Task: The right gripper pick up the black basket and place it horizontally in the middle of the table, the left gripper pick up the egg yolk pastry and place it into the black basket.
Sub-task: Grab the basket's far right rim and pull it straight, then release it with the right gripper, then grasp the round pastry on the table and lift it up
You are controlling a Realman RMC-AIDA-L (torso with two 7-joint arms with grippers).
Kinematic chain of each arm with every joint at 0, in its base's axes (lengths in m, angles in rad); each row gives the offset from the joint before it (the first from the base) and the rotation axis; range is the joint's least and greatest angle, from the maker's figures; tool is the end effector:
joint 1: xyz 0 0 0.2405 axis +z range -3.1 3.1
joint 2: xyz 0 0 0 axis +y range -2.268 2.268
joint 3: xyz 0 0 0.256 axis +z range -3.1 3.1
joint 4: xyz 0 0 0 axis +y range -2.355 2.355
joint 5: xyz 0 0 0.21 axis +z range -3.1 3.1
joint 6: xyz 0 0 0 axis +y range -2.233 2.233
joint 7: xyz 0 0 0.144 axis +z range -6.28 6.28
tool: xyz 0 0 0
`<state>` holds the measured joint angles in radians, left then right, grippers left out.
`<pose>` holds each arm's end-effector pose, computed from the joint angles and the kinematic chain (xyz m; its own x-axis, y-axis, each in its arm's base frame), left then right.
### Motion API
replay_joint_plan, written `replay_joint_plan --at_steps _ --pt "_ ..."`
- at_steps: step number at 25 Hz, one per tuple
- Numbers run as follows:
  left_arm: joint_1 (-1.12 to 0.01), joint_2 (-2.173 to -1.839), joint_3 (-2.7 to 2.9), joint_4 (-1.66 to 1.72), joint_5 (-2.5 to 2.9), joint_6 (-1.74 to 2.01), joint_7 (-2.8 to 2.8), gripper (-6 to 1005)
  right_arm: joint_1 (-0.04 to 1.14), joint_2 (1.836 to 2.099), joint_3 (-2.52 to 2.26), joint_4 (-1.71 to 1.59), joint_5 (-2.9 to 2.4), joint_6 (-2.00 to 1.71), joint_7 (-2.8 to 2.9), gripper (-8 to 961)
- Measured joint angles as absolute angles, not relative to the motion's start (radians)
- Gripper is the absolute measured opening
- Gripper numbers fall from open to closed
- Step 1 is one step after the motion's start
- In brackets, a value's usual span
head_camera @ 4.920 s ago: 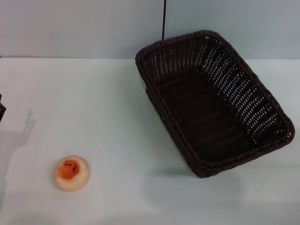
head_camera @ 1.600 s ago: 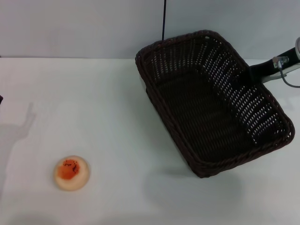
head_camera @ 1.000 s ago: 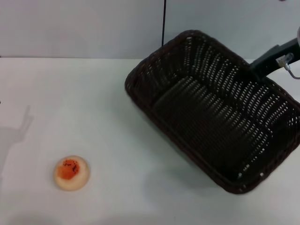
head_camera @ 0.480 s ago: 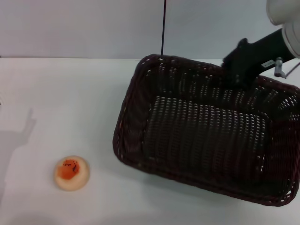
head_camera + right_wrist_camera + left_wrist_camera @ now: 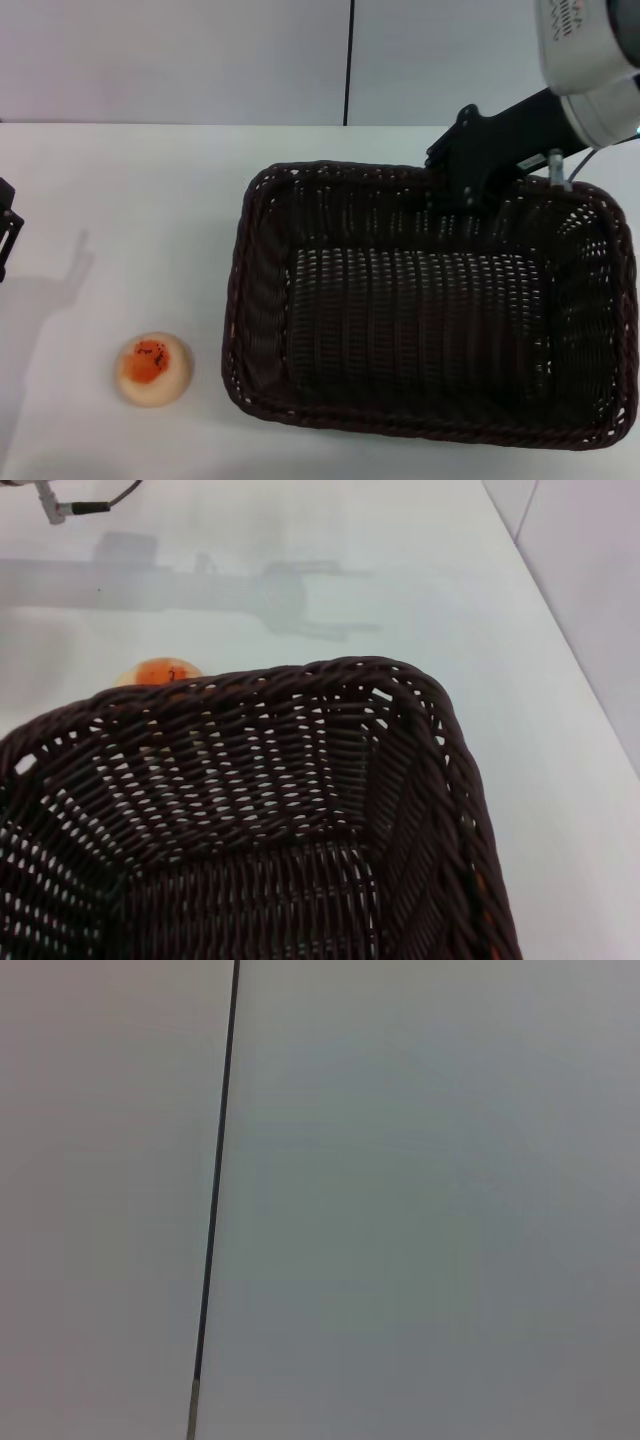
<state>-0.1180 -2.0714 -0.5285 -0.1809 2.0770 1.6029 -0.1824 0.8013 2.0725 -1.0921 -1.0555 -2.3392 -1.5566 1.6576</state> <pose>-0.3558 0.2053 0.0024 0.6428 -0.2004 0.7393 0.7383 -0.0950 -0.6677 0.1427 0.3883 -0.0007 0.9961 0.0234 0.0854 0.0350 -0.9900 -0.1364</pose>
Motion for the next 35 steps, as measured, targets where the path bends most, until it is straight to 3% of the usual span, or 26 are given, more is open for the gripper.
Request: replay_joint_plan --at_steps 14,16,22,27,33,35 --pt "-0.098 -2.069 -0.525 -0.176 2.077 1.595 -0.184 845 0.788 2.076 -1.119 -1.041 -2.252 -1.518 1.656 233" --pt "-0.096 -2.069 -0.525 -0.173 2.076 1.595 -0.184 845 0.786 2.076 -1.118 -1.043 -2.25 -1.515 1.656 434" --pt "-0.098 -2.065 -0.521 -0.165 2.077 1.595 -0.201 845 0.742 2.078 -1.115 -1.067 -2.188 -1.473 1.663 555" --pt "-0.133 -2.054 -0.371 -0.015 2.079 1.631 -0.363 845 0.586 2.074 -1.065 -1.17 -1.925 -1.448 1.639 655" --pt "-0.193 -2.056 -0.047 0.225 2.081 1.629 -0.599 844 0.296 2.079 -1.05 -1.149 -1.395 -1.452 1.392 815" --pt "-0.199 -2.056 0.041 0.268 2.081 1.624 -0.639 845 0.217 2.082 -1.063 -1.092 -1.236 -1.452 1.295 815"
